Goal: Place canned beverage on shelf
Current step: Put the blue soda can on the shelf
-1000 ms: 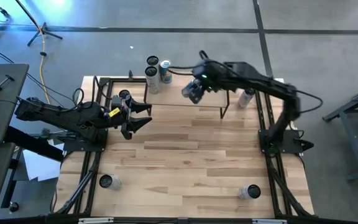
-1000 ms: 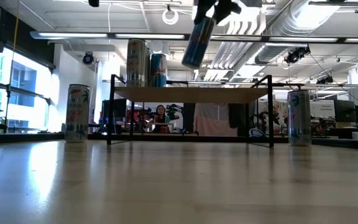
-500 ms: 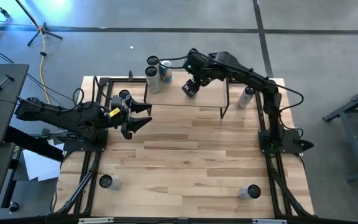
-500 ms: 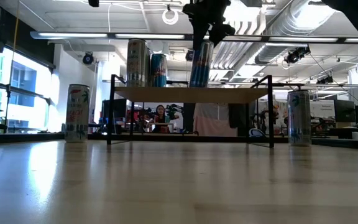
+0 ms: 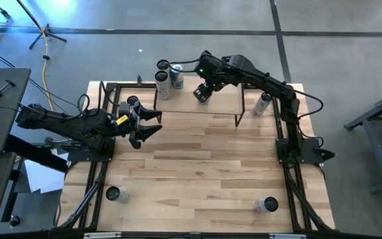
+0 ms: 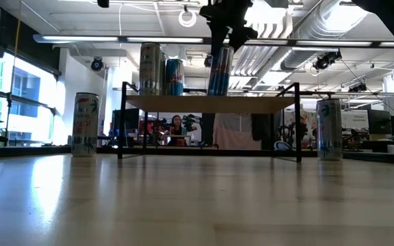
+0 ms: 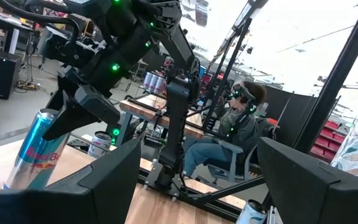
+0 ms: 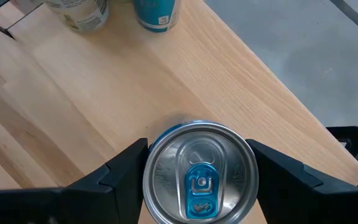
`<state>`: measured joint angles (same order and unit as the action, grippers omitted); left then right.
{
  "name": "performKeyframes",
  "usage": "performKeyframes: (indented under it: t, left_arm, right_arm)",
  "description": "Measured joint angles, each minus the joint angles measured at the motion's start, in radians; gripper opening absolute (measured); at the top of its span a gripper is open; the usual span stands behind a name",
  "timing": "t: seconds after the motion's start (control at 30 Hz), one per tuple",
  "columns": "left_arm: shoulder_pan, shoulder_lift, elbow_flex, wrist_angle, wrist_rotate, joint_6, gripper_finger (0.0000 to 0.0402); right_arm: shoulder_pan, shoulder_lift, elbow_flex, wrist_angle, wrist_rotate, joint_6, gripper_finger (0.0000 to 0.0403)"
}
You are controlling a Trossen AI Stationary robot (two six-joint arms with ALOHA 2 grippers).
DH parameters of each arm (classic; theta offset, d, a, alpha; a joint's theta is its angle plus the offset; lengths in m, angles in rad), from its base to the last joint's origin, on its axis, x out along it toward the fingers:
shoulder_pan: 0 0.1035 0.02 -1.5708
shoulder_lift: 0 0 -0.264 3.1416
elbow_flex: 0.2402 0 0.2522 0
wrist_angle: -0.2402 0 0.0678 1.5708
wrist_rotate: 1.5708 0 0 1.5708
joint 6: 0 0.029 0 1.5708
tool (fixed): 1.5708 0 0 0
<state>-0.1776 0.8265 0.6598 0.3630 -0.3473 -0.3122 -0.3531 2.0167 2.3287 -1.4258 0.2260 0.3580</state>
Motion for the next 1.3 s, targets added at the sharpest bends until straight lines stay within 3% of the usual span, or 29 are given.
performKeyframes:
  t: [1.07, 1.3]
  left_arm:
    - [0.0, 0.0, 0.0, 0.0, 0.0, -0.001, 0.0296]
    - [0.0, 0.0, 0.0, 0.0, 0.0, -0.001, 0.0296]
  right_arm:
    - [0.0, 0.002, -0.004, 0.001, -0.001, -0.048, 0.0268]
    - [0.0, 0.002, -0.003, 0.011, 0.002, -0.051, 0.0317]
